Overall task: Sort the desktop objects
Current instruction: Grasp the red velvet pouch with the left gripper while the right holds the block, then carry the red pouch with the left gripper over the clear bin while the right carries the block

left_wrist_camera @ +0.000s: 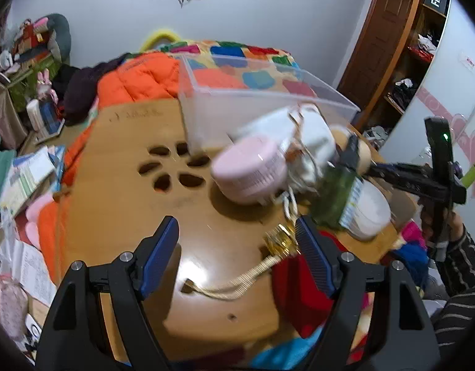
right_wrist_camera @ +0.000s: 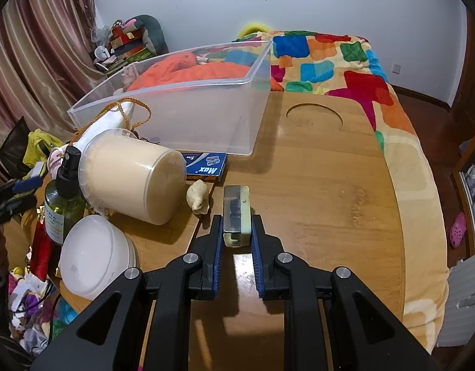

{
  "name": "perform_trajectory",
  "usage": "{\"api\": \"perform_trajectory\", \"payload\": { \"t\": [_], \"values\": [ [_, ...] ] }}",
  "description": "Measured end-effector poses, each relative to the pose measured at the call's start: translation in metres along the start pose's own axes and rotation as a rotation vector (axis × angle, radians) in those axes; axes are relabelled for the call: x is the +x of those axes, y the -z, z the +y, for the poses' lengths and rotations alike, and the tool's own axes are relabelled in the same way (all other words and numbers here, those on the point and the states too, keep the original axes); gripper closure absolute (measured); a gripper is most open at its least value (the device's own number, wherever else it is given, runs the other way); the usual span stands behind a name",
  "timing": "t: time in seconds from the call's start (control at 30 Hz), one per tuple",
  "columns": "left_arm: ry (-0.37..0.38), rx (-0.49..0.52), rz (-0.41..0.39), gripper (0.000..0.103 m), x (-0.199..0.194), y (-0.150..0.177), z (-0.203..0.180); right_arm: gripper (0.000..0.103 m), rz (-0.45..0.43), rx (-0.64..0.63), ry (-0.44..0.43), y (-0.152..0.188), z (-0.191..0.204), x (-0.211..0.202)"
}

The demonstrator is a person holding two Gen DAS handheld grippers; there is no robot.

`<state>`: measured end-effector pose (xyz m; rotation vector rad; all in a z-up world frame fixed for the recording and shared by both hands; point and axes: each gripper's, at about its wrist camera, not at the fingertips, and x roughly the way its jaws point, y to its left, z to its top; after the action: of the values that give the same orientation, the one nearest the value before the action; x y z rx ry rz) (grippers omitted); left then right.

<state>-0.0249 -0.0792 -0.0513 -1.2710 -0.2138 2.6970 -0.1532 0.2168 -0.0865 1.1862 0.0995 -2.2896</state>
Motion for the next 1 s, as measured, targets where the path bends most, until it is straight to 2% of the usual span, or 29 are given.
{"api": "perform_trajectory", "payload": {
  "t": [0.07, 0.17, 0.3, 0.4, 0.43, 0.53, 0.67, 1.0],
  "values": [
    [0.024, -0.004, 0.012, 0.025, 0.001, 0.008, -0.007, 0.088, -0.003, -0.006, 0.007, 0.000, 0.002, 0.001],
    [0.039, 0.020, 0.025, 0.020, 0.002, 0.018, -0.019, 0.086, -0.007, -0.009, 0.009, -0.001, 0.003, 0.002],
    [-0.010, 0.080, 0.026, 0.021, 0.010, 0.023, -0.035, 0.086, -0.017, -0.015, 0.010, -0.002, 0.005, 0.003],
    [-0.048, 0.109, 0.020, 0.041, 0.016, 0.023, -0.040, 0.086, -0.027, -0.019, 0.010, -0.002, 0.006, 0.003],
    [-0.052, 0.114, 0.015, 0.052, 0.016, 0.023, -0.042, 0.087, -0.029, -0.017, 0.008, -0.001, 0.005, 0.003],
    [-0.053, 0.111, 0.008, 0.074, 0.017, 0.022, -0.041, 0.088, -0.029, -0.012, 0.002, 0.000, 0.004, 0.002],
    [-0.062, 0.081, -0.003, 0.082, 0.014, 0.024, -0.035, 0.088, -0.027, -0.033, 0.021, 0.002, 0.007, -0.002],
    [-0.129, 0.080, -0.055, 0.083, -0.006, 0.016, -0.021, 0.088, -0.080, -0.079, 0.046, 0.002, 0.017, -0.030]
  ]
}}
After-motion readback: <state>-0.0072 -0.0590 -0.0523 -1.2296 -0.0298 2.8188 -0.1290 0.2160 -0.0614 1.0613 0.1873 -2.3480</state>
